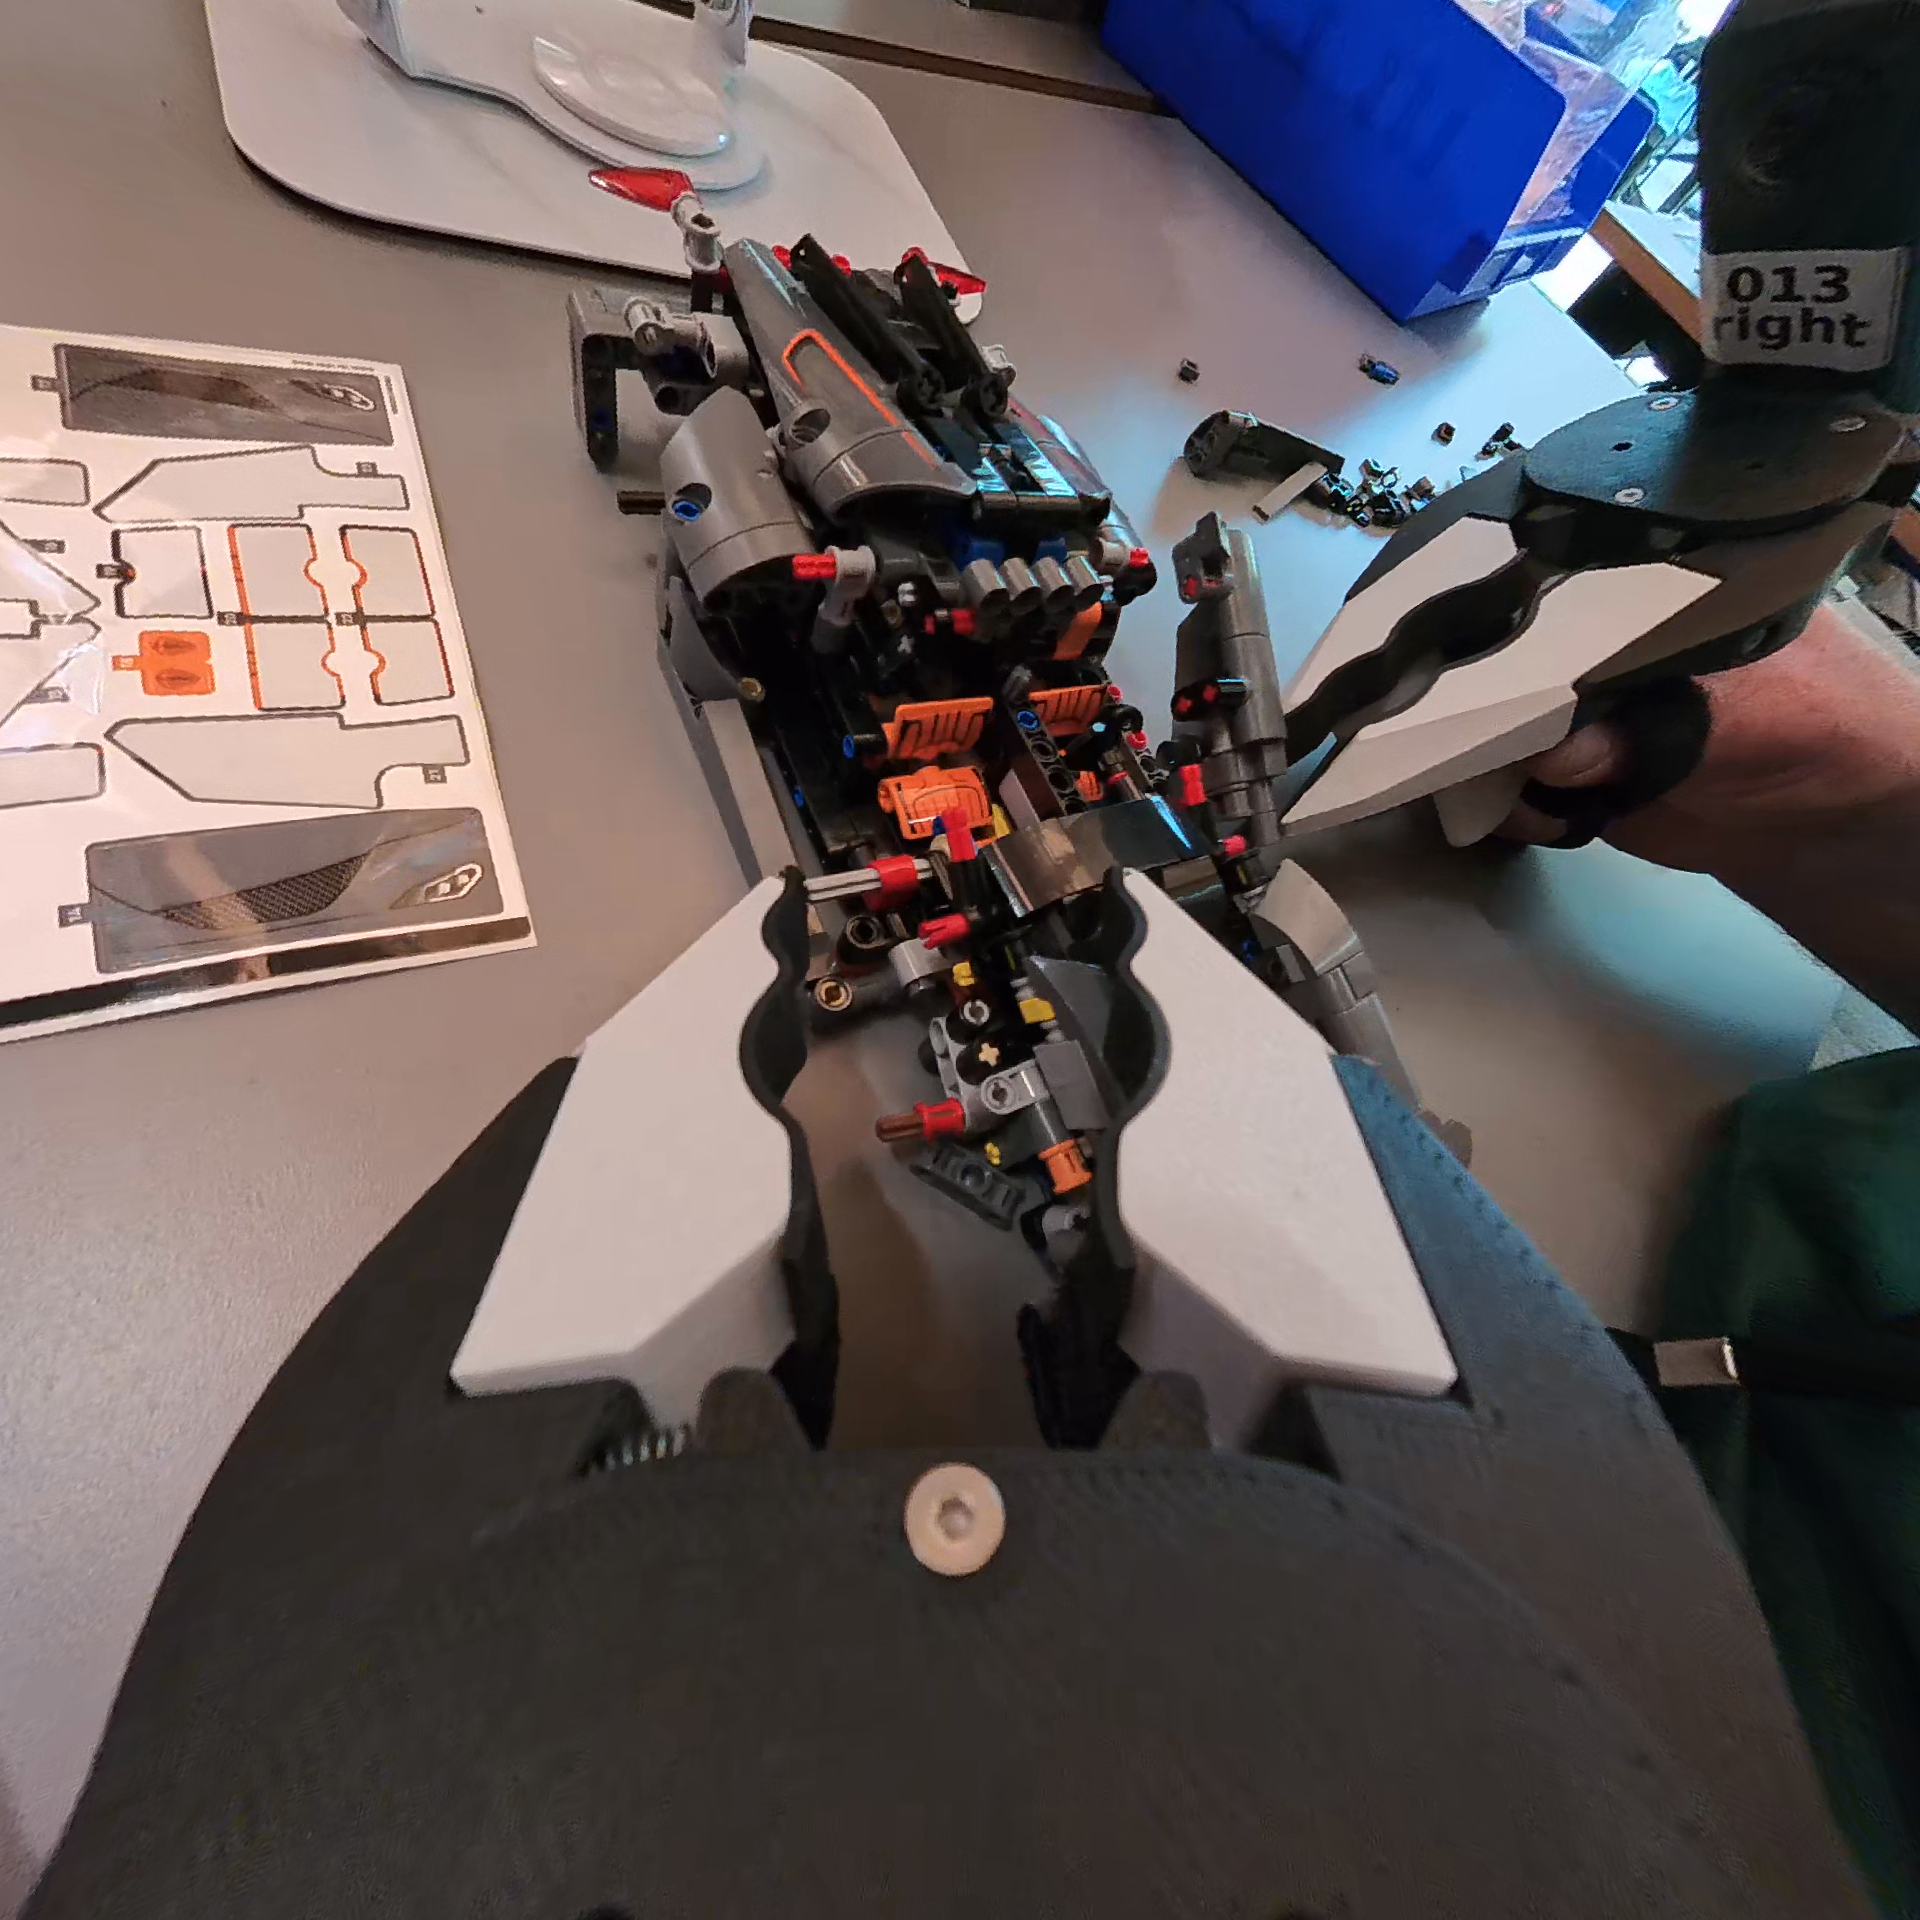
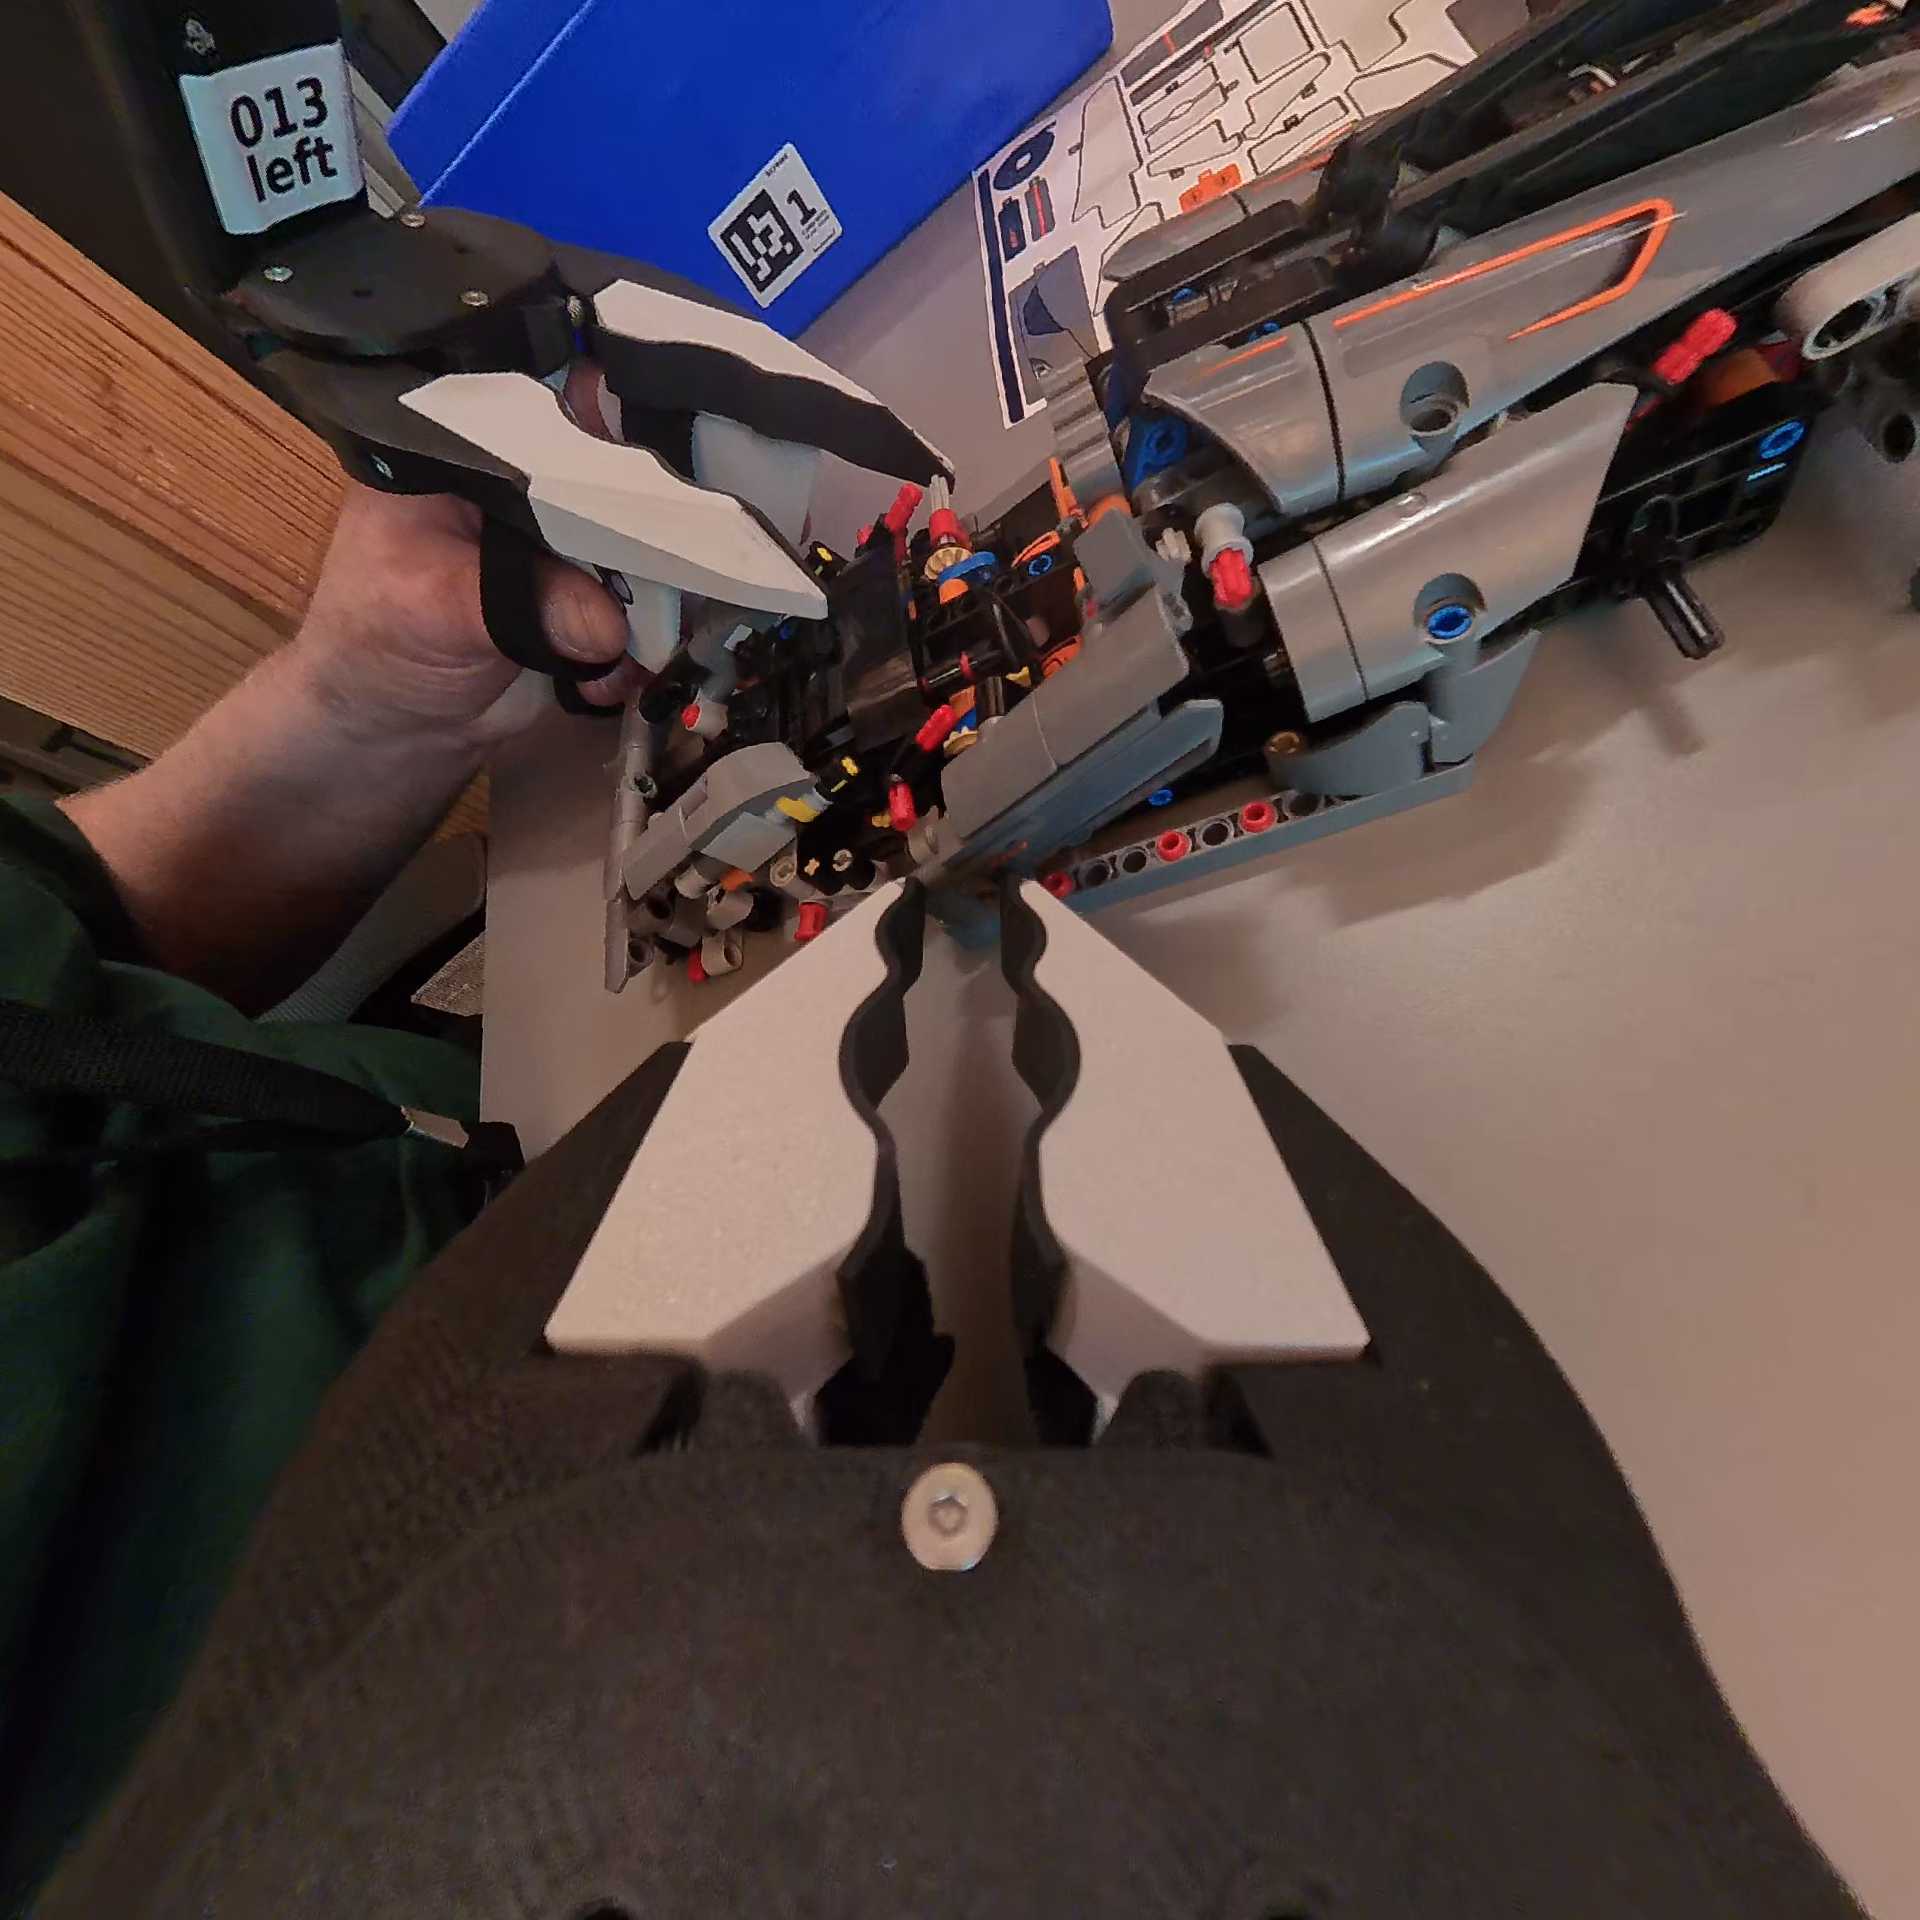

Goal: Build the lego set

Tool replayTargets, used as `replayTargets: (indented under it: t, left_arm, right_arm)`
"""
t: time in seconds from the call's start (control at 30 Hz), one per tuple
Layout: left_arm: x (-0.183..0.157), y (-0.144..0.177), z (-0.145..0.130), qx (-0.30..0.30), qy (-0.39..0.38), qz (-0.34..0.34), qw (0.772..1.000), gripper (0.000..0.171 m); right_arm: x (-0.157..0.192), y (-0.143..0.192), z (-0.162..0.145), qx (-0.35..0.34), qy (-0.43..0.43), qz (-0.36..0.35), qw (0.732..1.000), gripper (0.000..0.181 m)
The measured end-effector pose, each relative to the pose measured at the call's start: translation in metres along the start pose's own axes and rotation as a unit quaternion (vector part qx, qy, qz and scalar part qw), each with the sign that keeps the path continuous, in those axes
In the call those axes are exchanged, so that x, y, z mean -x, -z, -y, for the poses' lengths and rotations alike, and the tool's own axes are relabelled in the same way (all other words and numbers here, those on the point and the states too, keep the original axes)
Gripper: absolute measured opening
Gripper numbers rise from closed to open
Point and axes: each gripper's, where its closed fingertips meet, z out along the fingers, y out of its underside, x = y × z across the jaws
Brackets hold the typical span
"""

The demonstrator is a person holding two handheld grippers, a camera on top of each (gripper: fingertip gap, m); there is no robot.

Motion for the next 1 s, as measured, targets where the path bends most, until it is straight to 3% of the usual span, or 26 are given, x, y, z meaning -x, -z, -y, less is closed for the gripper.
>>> replayTargets:
  t: [0.63, 1.0]
  left_arm:
    - [0.0011, -0.0016, -0.0007, 0.004, 0.007, 0.000, 1.000, 0.057]
    - [0.0033, -0.0025, 0.0004, 0.003, 0.013, 0.001, 1.000, 0.057]
  right_arm:
    - [-0.0008, -0.0022, 0.0023, 0.031, 0.046, 0.004, 0.998, 0.011]
    - [-0.0018, -0.0039, 0.0049, 0.042, -0.049, 0.061, 0.996, 0.009]
